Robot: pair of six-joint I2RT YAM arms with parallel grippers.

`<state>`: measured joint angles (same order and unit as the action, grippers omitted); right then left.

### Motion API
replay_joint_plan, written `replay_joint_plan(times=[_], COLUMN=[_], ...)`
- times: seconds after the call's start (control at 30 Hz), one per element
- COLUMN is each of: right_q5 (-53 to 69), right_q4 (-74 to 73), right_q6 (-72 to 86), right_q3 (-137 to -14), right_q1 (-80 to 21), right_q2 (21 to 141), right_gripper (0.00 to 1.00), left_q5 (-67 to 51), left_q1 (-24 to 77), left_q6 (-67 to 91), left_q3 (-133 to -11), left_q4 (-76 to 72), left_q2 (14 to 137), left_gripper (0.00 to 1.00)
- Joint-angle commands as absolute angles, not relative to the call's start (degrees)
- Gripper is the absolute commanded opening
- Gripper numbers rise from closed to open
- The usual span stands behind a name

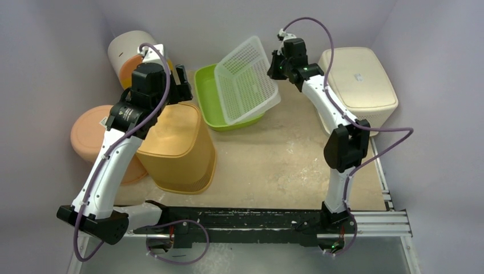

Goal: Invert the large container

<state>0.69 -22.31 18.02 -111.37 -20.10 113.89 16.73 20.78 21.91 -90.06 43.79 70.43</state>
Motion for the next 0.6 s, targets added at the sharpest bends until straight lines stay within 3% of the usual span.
replay_joint_plan(times=[0.0,0.2,0.57], right_q5=[-1.08,-4.87,-13.51], right_q4=[-17.69,-23.43,-32.16], right_q6=[14.86,11.58,4.88], right_q3=[-114.72,-120.66,-120.74], right_q1=[-18.92,-18.54,-18.54], right_q2=[107.26,104.77,96.26], right_gripper=[0.0,0.0,0.0], left_q5=[17.33,17.62,15.98], left_q1=[21.01,21.01,21.02], left_q6=[22.3,22.73,22.92], left_q3=[-89.12,-87.94,-88.48], left_q4=[41.33,41.75,41.95], left_q2=[67.28,65.37,64.7], left_gripper=[0.8,0.8,0.8])
